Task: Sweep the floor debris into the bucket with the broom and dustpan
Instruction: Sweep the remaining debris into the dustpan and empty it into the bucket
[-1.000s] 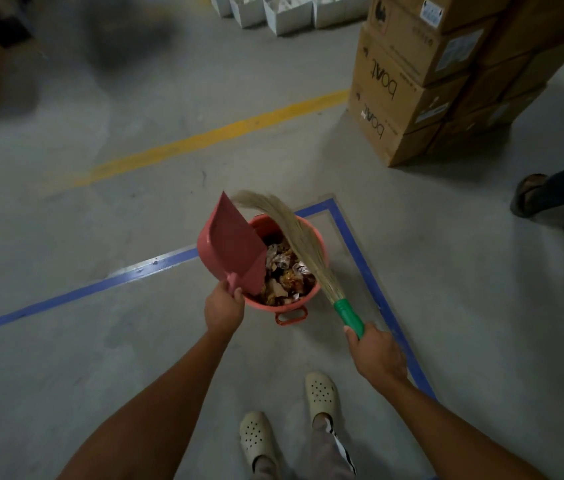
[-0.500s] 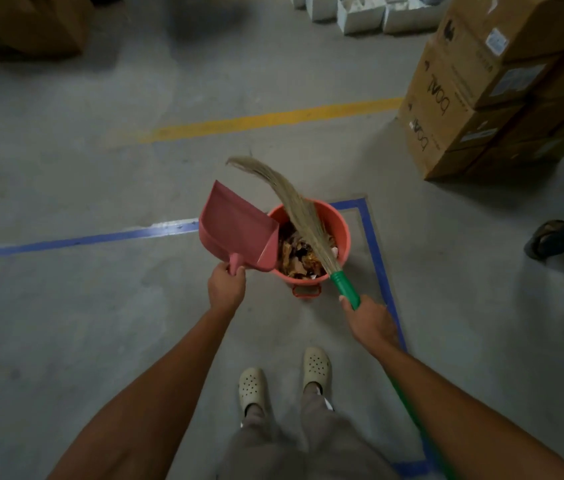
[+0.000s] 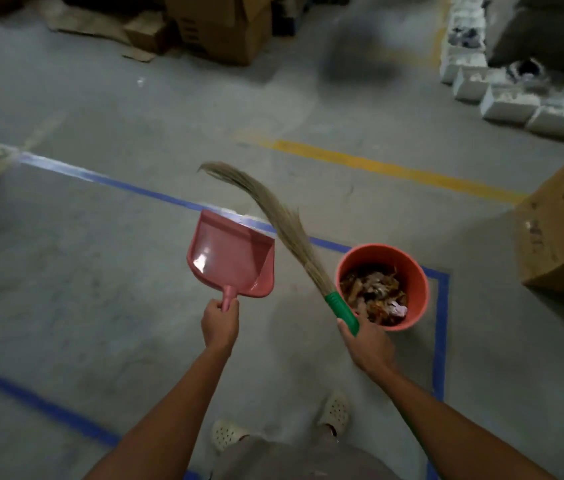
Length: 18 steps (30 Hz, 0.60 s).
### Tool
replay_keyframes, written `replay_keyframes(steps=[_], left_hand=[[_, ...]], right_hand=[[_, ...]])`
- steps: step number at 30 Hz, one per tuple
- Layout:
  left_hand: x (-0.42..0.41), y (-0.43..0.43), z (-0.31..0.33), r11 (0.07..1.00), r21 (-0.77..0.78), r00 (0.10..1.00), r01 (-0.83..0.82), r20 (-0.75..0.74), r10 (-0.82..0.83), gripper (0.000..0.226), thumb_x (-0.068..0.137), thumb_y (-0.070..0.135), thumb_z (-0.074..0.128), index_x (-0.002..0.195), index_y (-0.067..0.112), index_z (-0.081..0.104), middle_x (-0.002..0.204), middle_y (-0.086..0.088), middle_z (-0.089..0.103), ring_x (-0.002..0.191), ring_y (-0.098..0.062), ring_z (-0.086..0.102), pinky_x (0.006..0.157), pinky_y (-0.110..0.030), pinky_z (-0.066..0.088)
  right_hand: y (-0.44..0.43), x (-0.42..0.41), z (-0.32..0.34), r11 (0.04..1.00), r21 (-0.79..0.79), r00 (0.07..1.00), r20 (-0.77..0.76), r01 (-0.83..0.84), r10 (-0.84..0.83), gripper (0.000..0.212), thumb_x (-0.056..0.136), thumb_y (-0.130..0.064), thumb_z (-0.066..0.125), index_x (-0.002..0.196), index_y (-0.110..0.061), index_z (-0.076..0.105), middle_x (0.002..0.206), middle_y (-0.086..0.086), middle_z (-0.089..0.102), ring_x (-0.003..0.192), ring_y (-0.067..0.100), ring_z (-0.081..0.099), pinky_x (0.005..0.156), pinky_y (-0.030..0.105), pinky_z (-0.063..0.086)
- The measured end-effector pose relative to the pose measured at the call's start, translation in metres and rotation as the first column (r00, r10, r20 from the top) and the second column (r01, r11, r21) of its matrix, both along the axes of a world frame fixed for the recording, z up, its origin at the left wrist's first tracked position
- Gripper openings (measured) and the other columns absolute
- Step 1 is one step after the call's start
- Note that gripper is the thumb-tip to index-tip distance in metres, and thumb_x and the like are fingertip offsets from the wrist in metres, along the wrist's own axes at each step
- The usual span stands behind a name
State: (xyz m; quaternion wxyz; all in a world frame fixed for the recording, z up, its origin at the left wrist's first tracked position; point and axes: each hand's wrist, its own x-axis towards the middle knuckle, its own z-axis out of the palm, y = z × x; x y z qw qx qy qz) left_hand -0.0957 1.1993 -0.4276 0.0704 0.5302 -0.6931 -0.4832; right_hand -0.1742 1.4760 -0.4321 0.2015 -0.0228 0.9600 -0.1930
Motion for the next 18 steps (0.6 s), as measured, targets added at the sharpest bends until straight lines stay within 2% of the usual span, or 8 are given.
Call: replay_keyframes(steps=[2, 6, 8, 14, 18], left_hand=[[0.024, -0.028, 0.003, 0.995, 0.01, 0.995, -0.094, -0.018, 0.094, 0.031, 0.09, 0.036, 0.063, 0.079, 0.006, 0.058, 0.08, -0.019, 0.067, 0.07, -0.036, 0.064, 0.064, -0.043, 0.053], [0.073, -0.093, 0.009, 0.959, 0.047, 0.958, -0.278, -0.058, 0.28, 0.043, 0.089, 0.047, 0.063, 0.079, 0.005, 0.058, 0.081, -0.021, 0.066, 0.068, -0.031, 0.06, 0.064, -0.046, 0.054], [0.097, -0.126, 0.012, 0.936, 0.052, 0.933, -0.349, -0.073, 0.352, 0.044, 0.089, 0.047, 0.062, 0.08, 0.004, 0.058, 0.084, -0.023, 0.066, 0.069, -0.032, 0.059, 0.068, -0.049, 0.055], [0.176, -0.222, 0.019, 0.852, 0.053, 0.845, -0.52, -0.116, 0.523, 0.047, 0.091, 0.049, 0.06, 0.08, 0.004, 0.057, 0.082, -0.021, 0.065, 0.072, -0.035, 0.06, 0.071, -0.051, 0.055], [0.232, -0.272, 0.023, 0.766, 0.042, 0.755, -0.642, -0.137, 0.641, 0.053, 0.092, 0.057, 0.055, 0.079, 0.005, 0.058, 0.081, -0.018, 0.066, 0.07, -0.032, 0.062, 0.065, -0.044, 0.054]], right_hand=[[-0.036, 0.002, 0.008, 0.998, 0.01, 0.998, -0.034, -0.06, 0.06, 0.055, 0.09, -0.065, 0.046, 0.126, -0.025, 0.055, 0.104, 0.011, 0.064, 0.091, 0.032, 0.065, 0.072, 0.038, 0.05], [-0.116, 0.012, 0.02, 0.973, 0.037, 0.973, -0.039, -0.226, 0.227, 0.049, 0.09, -0.067, 0.045, 0.097, -0.022, 0.062, 0.078, -0.001, 0.059, 0.074, 0.021, 0.062, 0.065, 0.034, 0.047], [-0.16, 0.018, 0.022, 0.949, 0.065, 0.95, -0.036, -0.308, 0.311, 0.049, 0.091, -0.067, 0.044, 0.095, -0.022, 0.062, 0.073, -0.004, 0.059, 0.065, 0.015, 0.058, 0.061, 0.032, 0.049], [-0.301, 0.058, 0.027, 0.876, 0.026, 0.876, 0.018, -0.482, 0.482, 0.052, 0.091, -0.067, 0.045, 0.098, -0.018, 0.06, 0.082, 0.004, 0.065, 0.073, 0.02, 0.065, 0.072, 0.041, 0.059], [-0.39, 0.093, 0.034, 0.802, -0.019, 0.802, 0.013, -0.597, 0.597, 0.055, 0.091, -0.068, 0.045, 0.094, -0.016, 0.062, 0.075, 0.001, 0.062, 0.065, 0.016, 0.061, 0.062, 0.033, 0.055]])
